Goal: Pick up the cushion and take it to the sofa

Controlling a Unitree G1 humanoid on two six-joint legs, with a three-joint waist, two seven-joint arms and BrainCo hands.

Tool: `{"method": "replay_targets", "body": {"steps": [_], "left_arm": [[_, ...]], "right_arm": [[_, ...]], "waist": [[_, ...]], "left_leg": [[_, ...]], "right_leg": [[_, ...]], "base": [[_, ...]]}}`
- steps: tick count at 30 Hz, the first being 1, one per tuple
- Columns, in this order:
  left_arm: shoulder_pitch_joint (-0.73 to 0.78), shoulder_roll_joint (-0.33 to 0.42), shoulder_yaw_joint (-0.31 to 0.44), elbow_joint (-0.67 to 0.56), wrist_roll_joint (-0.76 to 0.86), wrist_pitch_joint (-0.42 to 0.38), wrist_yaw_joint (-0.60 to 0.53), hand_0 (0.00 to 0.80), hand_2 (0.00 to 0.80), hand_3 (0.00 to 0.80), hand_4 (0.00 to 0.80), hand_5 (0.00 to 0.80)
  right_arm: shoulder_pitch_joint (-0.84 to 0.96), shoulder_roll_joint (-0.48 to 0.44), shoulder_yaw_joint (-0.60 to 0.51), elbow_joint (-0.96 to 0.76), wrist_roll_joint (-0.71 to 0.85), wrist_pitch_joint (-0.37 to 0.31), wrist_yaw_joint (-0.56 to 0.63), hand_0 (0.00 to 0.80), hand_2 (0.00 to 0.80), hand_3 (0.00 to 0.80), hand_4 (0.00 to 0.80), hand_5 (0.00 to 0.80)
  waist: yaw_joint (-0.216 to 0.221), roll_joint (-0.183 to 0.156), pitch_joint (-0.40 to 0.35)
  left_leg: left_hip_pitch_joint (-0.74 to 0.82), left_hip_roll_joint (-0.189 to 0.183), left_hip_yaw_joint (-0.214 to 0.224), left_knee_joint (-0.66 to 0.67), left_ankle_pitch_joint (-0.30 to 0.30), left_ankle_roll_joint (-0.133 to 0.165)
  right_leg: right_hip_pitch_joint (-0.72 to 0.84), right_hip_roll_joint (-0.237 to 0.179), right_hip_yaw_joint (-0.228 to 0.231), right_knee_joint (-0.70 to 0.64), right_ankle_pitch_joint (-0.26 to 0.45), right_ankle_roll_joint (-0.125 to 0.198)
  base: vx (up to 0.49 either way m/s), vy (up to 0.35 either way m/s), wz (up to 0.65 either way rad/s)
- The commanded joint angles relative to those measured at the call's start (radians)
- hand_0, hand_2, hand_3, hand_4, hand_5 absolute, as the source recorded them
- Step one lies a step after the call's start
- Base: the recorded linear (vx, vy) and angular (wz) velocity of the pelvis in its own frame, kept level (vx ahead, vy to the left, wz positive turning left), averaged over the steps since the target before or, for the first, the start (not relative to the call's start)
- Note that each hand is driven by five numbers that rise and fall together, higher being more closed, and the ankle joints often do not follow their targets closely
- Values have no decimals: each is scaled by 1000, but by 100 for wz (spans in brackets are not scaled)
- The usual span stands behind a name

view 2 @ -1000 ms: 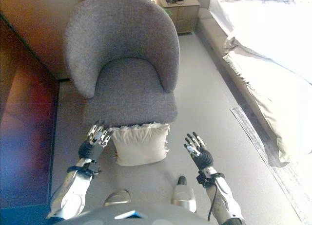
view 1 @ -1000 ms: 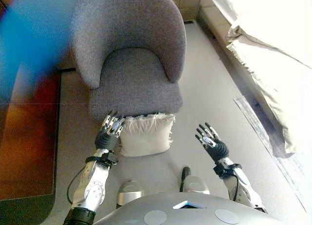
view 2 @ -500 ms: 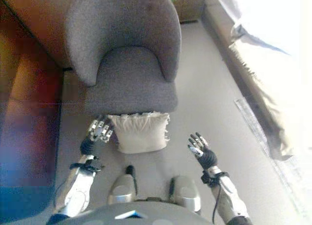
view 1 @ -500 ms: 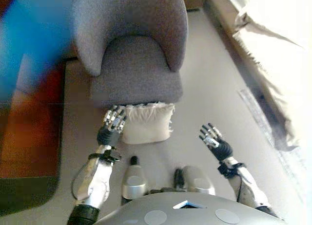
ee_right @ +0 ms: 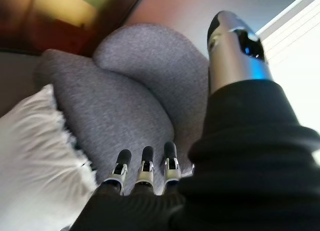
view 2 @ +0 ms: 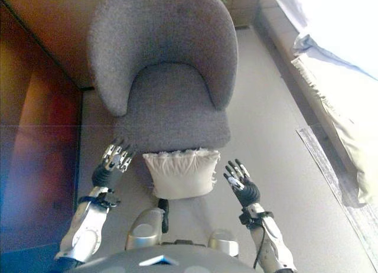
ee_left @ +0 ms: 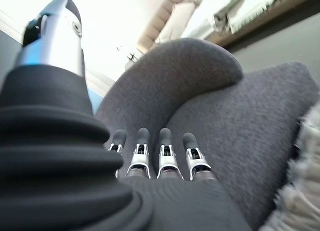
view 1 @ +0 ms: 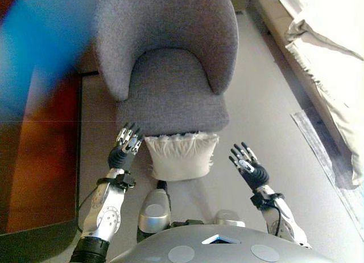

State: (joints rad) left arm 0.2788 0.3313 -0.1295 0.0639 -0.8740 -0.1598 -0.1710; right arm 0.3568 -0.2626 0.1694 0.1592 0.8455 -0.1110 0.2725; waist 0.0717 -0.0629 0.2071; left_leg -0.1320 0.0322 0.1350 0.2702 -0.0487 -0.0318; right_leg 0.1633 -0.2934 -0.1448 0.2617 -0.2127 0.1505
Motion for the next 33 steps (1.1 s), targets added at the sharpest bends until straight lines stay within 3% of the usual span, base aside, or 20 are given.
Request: {"method": "replay_targets", "body": {"steps": [1, 4, 5, 7, 9, 13, 17, 22, 27, 33], "left_arm": [[38, 18, 2, -95, 73, -16, -25, 0, 0, 0, 0, 0], [27, 24, -2, -103, 83, -2, 3, 0, 0, 0, 0, 0], [24, 27, 1, -102, 87, 1, 12, 0, 0, 0, 0, 0], [16, 34, 5, -96, 102, -3, 28, 0, 0, 0, 0, 0], [9, 44, 3, -87, 112, -14, 50, 0, 0, 0, 0, 0], [-33, 61, -9, -66, 148, -34, 79, 0, 0, 0, 0, 0], [-38, 70, -12, -71, 188, -22, 91, 0, 0, 0, 0, 0], [-30, 70, -21, -63, 255, -21, 123, 0, 0, 0, 0, 0], [-30, 70, -7, -47, 223, -12, 121, 0, 0, 0, 0, 0], [-5, 37, -3, -76, 141, 16, 36, 0, 0, 0, 0, 0]], "right_arm": [[20, -9, -26, -46, 7, -55, 2, 0, 0, 0, 0, 0], [29, -1, -14, -57, -2, -57, -8, 0, 0, 0, 0, 0], [28, -1, -10, -53, -4, -58, -6, 0, 0, 0, 0, 0], [18, -2, 1, -44, -1, -61, -7, 0, 0, 0, 0, 0], [2, -5, 10, -25, 6, -69, 1, 0, 0, 0, 0, 0], [-53, -7, 30, 11, 21, -79, 5, 0, 0, 0, 0, 0], [-66, -9, 39, 14, 10, -72, 16, 0, 0, 0, 0, 0], [-49, -23, 32, 12, -17, -47, 26, 0, 0, 0, 0, 0], [-81, -55, 49, -1, -25, -40, 8, 0, 0, 0, 0, 0], [-105, -69, 43, -14, -19, -34, 26, 0, 0, 0, 0, 0]], "waist": [[16, 6, -80], [5, 16, -74], [2, 10, -65], [2, 23, -54], [-5, 16, -36], [-28, -31, -3], [-35, -53, -2], [-41, -55, -40], [-44, -40, -59], [-42, -19, -82]], "left_leg": [[-52, -23, -39, -116, 27, 72], [-8, -61, -32, -103, -11, 106], [14, -73, -34, -96, -33, 100], [30, -57, -23, -106, -17, 94], [53, -46, -16, -106, -24, 78], [76, -47, -27, -95, -75, 55], [122, -35, -39, -129, -93, 47], [155, -12, -56, -124, -106, 34], [210, 37, -47, -146, -92, 10], [250, 70, -44, -163, -75, -25]], "right_leg": [[-14, -102, -9, 207, 292, 16], [-143, -129, 27, 401, 354, 2], [-163, -133, 32, 409, 327, 5], [-203, -101, -8, 312, 311, -23], [-238, -68, -30, 172, 312, -17], [-305, -22, -14, -108, 381, 41], [-313, -6, -6, -171, 420, 69], [-249, 20, -11, -195, 359, 66], [-216, 43, -27, -179, 293, 56], [-169, 76, -61, -189, 249, 16]], "base": [[246, 294, 3], [213, 225, 5], [236, 91, -9], [162, -27, -14], [113, -163, -17], [107, -215, -15], [131, -172, 10], [136, -166, 23], [123, -120, 6], [51, -99, 22]]}}
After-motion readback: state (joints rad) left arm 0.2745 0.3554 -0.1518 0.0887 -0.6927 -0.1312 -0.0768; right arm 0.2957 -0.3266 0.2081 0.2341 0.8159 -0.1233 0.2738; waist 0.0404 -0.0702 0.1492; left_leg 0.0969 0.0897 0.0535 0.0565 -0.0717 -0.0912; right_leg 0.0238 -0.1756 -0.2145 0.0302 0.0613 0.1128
